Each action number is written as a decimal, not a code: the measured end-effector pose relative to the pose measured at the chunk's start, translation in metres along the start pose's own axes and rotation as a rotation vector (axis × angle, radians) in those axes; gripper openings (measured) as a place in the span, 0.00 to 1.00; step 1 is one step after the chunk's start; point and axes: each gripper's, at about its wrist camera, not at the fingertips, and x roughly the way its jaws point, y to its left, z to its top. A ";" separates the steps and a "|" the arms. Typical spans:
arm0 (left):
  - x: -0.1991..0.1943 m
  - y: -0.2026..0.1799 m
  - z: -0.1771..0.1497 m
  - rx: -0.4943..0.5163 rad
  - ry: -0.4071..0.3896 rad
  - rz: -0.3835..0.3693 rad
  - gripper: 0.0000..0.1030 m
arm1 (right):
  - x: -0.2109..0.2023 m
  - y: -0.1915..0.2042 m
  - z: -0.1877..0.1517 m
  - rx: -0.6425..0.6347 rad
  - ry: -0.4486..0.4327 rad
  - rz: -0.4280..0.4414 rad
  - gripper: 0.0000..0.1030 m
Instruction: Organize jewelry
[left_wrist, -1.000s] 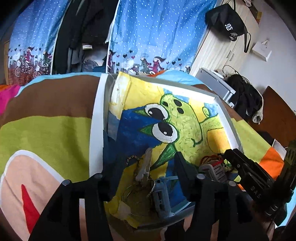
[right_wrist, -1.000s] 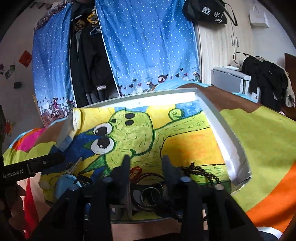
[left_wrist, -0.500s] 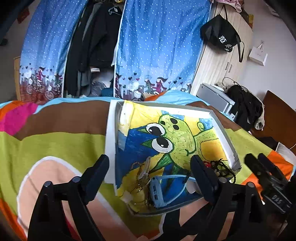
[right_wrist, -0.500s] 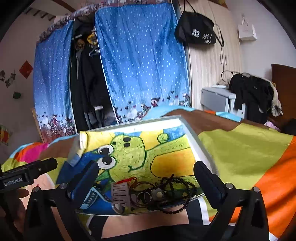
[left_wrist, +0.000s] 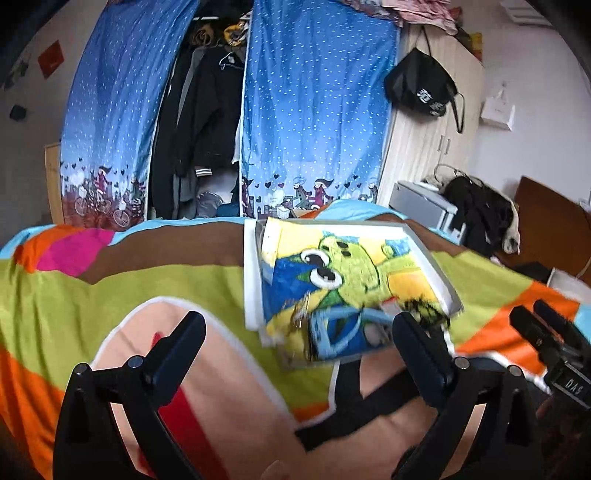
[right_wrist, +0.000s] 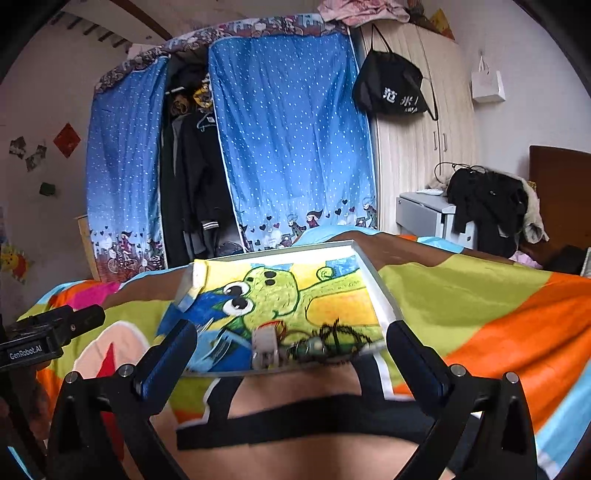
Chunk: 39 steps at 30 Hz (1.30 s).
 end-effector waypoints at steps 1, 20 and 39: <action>-0.006 -0.003 -0.005 0.014 0.000 0.004 0.96 | -0.010 0.001 -0.005 -0.004 -0.007 0.002 1.00; -0.081 -0.021 -0.114 0.158 0.036 0.001 0.96 | -0.093 0.014 -0.094 -0.037 0.068 -0.015 1.00; -0.078 -0.017 -0.119 0.183 0.049 -0.007 0.96 | -0.093 0.015 -0.094 -0.040 0.067 -0.010 1.00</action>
